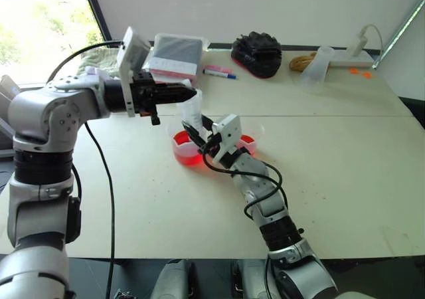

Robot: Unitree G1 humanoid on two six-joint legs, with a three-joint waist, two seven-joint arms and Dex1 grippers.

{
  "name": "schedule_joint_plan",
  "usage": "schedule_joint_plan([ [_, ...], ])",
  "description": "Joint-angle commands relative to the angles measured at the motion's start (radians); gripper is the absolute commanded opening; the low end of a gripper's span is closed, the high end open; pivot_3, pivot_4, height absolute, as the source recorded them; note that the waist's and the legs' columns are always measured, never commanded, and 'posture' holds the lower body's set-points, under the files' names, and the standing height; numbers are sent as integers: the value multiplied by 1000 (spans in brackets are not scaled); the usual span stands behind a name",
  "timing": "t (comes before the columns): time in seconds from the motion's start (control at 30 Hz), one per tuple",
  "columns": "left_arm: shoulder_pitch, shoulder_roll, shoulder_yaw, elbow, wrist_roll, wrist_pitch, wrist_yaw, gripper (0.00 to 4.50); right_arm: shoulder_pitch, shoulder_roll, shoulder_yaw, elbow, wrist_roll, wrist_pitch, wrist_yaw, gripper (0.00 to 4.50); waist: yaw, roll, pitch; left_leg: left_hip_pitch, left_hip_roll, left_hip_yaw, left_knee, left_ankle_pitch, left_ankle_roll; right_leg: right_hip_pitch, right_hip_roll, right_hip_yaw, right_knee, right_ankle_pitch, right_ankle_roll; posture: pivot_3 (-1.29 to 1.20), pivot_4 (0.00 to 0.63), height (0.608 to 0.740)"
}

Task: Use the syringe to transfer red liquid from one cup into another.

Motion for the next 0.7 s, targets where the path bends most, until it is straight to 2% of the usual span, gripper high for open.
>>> schedule_joint_plan([
  [0.03,-5,5,-10,-25,-10,5,-15,31,3,9,12,-39,-3,4,2,1358,0,0,0,0,0,0,0,0,0,0,0,0,0,0,0,0,150,740],
  [0.7,-107,-13,0,69,12,-8,-4,31,34,34,34,-49,12,27,6,1358,0,0,0,0,0,0,0,0,0,0,0,0,0,0,0,0,150,740],
])
